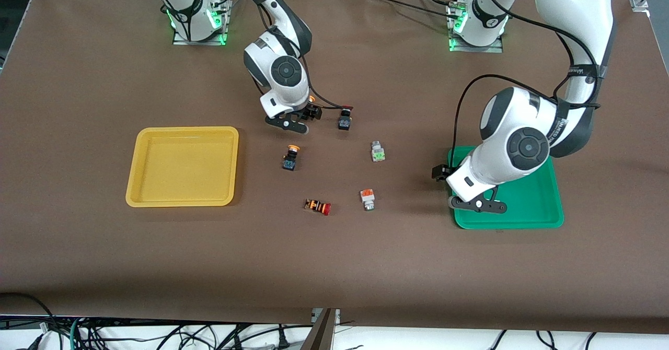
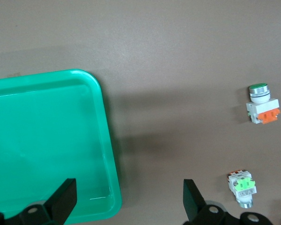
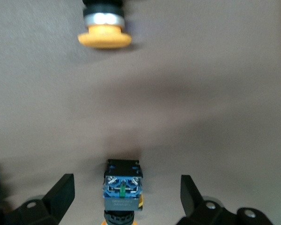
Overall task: Place green and yellow buttons in trays
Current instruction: 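Close the right gripper on the blue-topped button and lift it, then carry the blue button to the yellow tray while the left gripper grasps the green-white button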
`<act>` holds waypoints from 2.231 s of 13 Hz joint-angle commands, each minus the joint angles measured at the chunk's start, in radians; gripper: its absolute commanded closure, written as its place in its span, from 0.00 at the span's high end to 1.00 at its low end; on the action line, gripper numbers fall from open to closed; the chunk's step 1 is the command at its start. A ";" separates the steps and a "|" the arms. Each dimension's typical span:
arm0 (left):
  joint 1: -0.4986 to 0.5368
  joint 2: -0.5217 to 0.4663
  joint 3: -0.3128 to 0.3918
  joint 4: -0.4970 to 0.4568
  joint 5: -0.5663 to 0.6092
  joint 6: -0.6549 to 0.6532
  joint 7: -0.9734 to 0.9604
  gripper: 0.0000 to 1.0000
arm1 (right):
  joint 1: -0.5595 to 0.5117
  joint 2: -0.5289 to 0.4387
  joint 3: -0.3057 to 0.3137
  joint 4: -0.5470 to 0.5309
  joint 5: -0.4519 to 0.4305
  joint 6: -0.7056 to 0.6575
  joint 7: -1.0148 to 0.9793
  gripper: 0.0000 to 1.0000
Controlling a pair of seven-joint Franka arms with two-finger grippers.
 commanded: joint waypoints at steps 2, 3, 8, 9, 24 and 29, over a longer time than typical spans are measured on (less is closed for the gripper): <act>-0.009 0.013 -0.001 0.023 0.035 -0.008 -0.043 1.00 | 0.020 -0.005 0.001 -0.046 0.014 0.058 0.023 1.00; -0.018 0.017 -0.001 0.023 0.035 -0.008 -0.060 1.00 | 0.020 0.001 0.003 -0.046 0.014 0.058 0.023 1.00; -0.021 0.019 -0.001 0.023 0.035 -0.008 -0.073 1.00 | 0.029 0.018 0.003 -0.044 0.012 0.070 0.021 0.94; -0.021 0.019 -0.001 0.023 0.035 -0.008 -0.073 1.00 | 0.031 0.024 0.003 -0.044 0.012 0.078 0.021 0.94; -0.190 0.096 -0.022 -0.098 -0.023 0.195 -0.454 1.00 | 0.023 -0.065 -0.309 0.109 0.014 -0.228 -0.433 0.07; -0.287 0.145 -0.022 -0.170 -0.023 0.340 -0.589 1.00 | -0.073 -0.042 -0.517 0.135 0.014 -0.287 -0.874 0.07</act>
